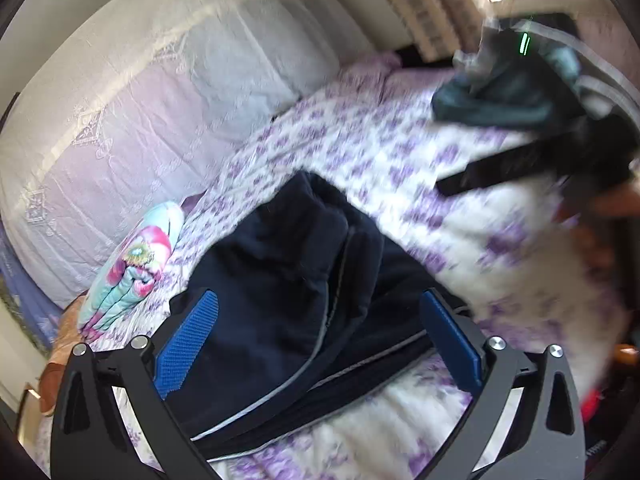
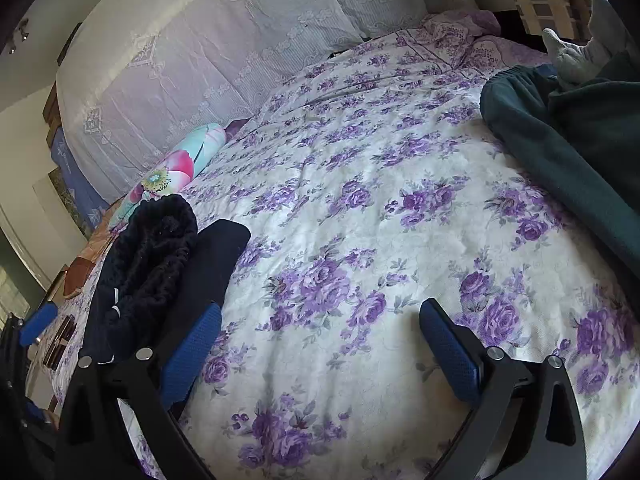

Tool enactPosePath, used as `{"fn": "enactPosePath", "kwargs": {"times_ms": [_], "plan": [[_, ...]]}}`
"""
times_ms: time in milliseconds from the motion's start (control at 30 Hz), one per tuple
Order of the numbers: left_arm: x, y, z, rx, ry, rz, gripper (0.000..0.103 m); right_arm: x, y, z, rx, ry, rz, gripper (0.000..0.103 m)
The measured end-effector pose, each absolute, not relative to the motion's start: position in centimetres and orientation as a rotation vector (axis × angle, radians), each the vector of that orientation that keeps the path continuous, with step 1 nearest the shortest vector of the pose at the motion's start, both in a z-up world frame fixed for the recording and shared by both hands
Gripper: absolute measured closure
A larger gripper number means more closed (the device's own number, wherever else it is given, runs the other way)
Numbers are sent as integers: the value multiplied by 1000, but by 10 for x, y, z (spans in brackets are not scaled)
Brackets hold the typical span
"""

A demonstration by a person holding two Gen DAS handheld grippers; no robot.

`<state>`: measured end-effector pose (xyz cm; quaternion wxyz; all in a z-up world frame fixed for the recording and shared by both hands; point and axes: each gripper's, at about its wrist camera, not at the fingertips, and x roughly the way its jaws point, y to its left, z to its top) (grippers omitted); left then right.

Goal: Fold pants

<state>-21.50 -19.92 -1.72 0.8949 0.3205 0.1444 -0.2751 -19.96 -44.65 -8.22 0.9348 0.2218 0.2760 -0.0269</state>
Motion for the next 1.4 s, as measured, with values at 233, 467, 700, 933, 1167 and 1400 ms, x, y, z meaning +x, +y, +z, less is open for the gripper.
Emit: {"fn": "enactPosePath", "kwargs": {"times_ms": [233, 467, 700, 933, 1167, 1400], "plan": [[-140, -159, 32, 388, 445, -470, 4, -200, -447, -82, 453, 564, -57, 3], [-56, -175, -16, 194, 833, -597, 4, -199, -446, -83, 447, 570, -62, 3], [-74, -169, -52, 193, 814, -614, 5, -182, -430, -58, 398, 564, -84, 3], [-85, -169, -53, 194, 773, -601, 5, -110, -340, -13, 80, 601, 18, 4], [-82, -168, -54, 197, 762, -596, 5, -59, -391, -81, 406, 739, 210, 3], [-84, -157, -43, 184, 758, -587, 5, -97, -364, -37, 236, 640, 71, 3]]}}
